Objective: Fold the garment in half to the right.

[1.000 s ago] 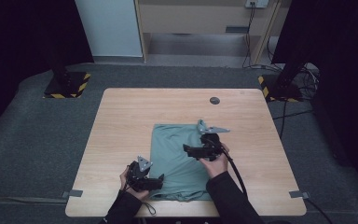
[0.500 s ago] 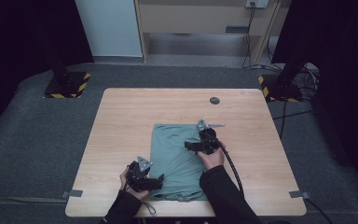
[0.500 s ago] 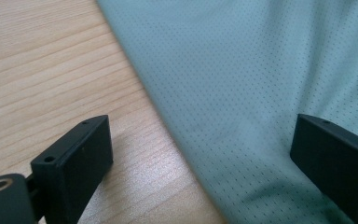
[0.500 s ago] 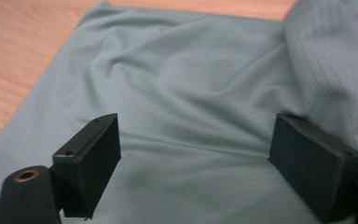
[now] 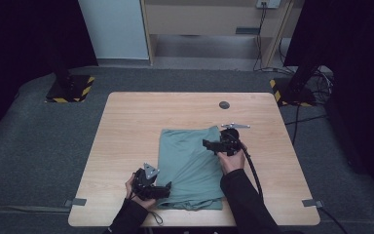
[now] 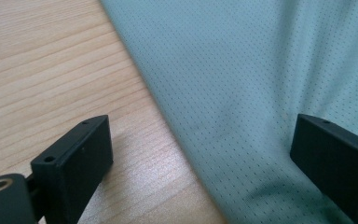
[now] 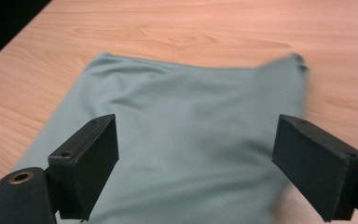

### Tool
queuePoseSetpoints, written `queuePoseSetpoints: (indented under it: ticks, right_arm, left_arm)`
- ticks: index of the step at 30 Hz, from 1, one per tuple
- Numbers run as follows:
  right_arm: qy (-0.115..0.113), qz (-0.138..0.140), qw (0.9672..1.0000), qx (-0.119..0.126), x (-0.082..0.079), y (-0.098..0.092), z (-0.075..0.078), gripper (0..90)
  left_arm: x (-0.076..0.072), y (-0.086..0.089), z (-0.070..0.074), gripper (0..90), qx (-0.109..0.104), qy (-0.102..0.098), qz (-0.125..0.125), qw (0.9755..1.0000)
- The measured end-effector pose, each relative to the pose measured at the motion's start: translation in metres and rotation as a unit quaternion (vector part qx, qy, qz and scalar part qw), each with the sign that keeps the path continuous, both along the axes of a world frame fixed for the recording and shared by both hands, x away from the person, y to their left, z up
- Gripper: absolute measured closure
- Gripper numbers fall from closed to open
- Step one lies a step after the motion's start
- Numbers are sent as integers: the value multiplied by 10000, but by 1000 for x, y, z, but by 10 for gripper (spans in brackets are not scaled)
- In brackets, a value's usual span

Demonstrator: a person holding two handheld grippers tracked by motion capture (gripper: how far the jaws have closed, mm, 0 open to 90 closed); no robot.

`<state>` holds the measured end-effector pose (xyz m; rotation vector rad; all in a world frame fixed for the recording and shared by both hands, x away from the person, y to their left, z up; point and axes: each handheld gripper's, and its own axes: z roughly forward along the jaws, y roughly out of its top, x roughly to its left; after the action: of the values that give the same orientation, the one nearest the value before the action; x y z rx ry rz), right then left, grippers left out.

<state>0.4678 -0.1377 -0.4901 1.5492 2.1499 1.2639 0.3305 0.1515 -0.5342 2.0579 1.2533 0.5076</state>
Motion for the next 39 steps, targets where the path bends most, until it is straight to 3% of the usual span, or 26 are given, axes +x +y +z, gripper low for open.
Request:
queuePoseSetpoints:
  ticks: [2,6,9,10,13,19,22,25,28,32,34,36,39]
  right_arm:
    - [-8,78,10000,-10,5,10,0,141]
    - [433,244,9984,269,26,26,-12,150]
    - [596,124,9981,42,39,29,-26,151]
    - [604,60,9981,-70,41,28,-30,150]
    - [499,-152,9986,-18,44,19,-34,158]
    - [327,-350,9988,-105,44,-1,-24,140]
    - [106,-188,9998,-22,31,-17,-11,141]
    - [-192,156,9995,-204,8,-30,4,133]
    - [-399,550,9969,-400,-21,-39,12,125]
    - [-475,918,9938,-414,-55,-44,16,112]
    - [-490,1106,9915,-474,-66,-41,16,98]
    - [-562,1221,9899,-455,-78,-36,14,112]
    - [-477,1470,9857,-667,-90,-24,5,106]
  left_arm:
    - [0,0,0,46,-1,-1,-1,10000]
    - [0,0,0,47,-3,-1,-6,10000]
    - [0,0,0,47,-11,-3,-6,10000]
    - [0,0,0,47,-13,-4,-5,10000]
    - [0,0,0,47,-12,-4,-5,10000]
    - [0,1,1,57,-20,29,-74,10000]
    - [2,3,7,86,4,221,-133,9997]
    - [7,9,20,103,-166,-12,-59,9998]
    - [18,16,32,106,-349,-83,-66,9993]
    - [41,20,40,133,-481,-143,-257,9984]
    - [57,19,41,141,-437,-183,-370,9982]
    - [74,17,40,153,-258,-207,-426,9985]
    - [99,13,38,175,-278,-182,-442,9985]
